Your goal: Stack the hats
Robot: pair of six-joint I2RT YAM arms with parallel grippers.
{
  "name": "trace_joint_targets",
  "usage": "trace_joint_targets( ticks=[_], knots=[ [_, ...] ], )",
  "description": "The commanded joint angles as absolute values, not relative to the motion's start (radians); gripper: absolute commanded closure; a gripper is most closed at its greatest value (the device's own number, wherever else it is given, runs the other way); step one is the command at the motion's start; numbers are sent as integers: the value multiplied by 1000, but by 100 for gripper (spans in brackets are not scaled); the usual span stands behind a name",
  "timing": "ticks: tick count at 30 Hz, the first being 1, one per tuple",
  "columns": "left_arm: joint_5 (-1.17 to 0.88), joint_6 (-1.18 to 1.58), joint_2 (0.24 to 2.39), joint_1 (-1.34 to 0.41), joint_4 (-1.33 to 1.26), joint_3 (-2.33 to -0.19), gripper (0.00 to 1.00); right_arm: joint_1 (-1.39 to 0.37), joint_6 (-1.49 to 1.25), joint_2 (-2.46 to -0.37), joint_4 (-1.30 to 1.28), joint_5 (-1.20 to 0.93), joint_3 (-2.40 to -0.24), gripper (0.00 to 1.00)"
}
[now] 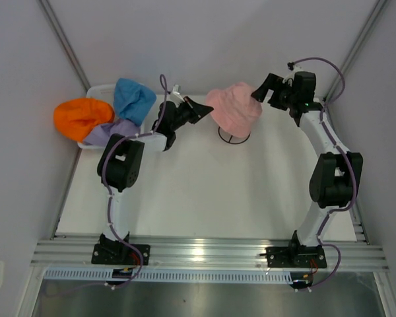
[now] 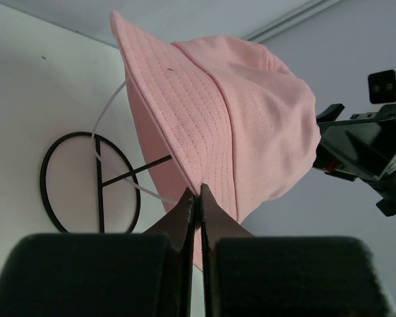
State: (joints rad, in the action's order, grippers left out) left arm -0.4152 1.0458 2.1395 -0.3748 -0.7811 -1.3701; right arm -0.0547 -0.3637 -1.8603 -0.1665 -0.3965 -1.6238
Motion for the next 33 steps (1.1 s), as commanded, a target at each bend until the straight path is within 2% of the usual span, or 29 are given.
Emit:
trace_joint_targets(
  ticks=[1,4,7,12,14,19,22,27,33],
  knots=[
    [-428,1008,2103,-364,-773,-1380,99,23,-467,-1725,-102,-386,-1533,0],
    [-416,1005,2128,-364,-743,-1387,99,112,-639,-1671,72,-449,-1375,0],
    [-393,1025,2152,-364,-716,-1381,99,164,-741,-1672,181,-492,-1304,0],
    [-361,1026,2184,-380,-654,-1402,99,140,-830,-1735,270,-496,-1230,0],
    [-338,997,2184,-396,-553,-1439,99,123,-866,-1770,288,-491,-1215,0],
    [-235,942,2187,-433,-284,-1525,99,54,-882,-1804,342,-416,-1180,0],
    [-203,939,2194,-448,-218,-1562,99,41,-881,-1816,364,-393,-1157,0],
    [-205,983,2238,-449,-109,-1638,99,52,-833,-1818,338,-385,-1146,0],
    [-158,1000,2287,-446,205,-1804,99,71,-798,-1798,333,-374,-1147,0]
  ],
)
